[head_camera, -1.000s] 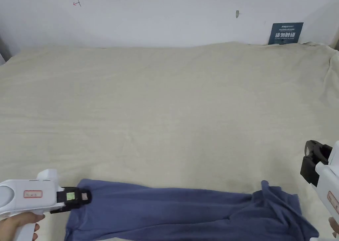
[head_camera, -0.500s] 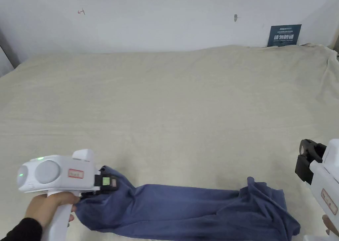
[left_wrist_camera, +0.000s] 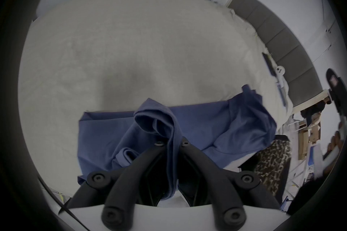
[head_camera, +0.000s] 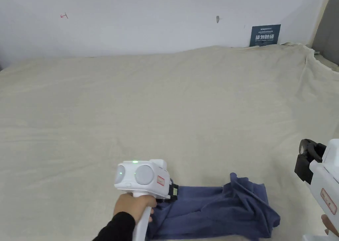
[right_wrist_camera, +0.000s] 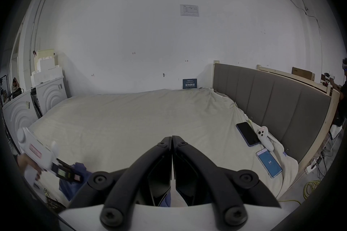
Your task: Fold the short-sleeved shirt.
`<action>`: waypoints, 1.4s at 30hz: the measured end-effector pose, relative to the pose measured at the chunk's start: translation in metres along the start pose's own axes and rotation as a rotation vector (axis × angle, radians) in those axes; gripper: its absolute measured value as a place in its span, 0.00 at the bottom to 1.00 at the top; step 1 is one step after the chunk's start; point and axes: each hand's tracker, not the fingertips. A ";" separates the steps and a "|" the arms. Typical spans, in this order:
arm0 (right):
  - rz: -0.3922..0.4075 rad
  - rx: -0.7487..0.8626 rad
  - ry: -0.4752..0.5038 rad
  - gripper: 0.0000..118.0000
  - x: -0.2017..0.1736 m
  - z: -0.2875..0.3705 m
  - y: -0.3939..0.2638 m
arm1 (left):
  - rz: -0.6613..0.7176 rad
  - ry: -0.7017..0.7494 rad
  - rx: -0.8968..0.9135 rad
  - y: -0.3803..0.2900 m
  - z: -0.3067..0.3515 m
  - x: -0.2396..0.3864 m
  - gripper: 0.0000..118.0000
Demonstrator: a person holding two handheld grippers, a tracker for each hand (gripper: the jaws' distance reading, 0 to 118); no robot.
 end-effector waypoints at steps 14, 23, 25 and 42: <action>-0.008 -0.013 -0.011 0.00 0.006 0.005 -0.002 | 0.094 -0.072 0.003 0.000 0.003 0.023 0.85; 0.004 0.016 -0.007 0.00 0.003 0.008 0.010 | 0.033 0.068 0.385 -0.009 0.099 -0.024 0.86; 0.007 0.019 -0.006 0.00 0.003 0.007 0.011 | 0.032 0.164 0.449 -0.016 0.103 -0.042 0.85; 0.021 -0.006 0.002 0.00 -0.011 0.006 0.009 | 0.075 0.168 0.427 -0.089 0.022 -0.089 0.00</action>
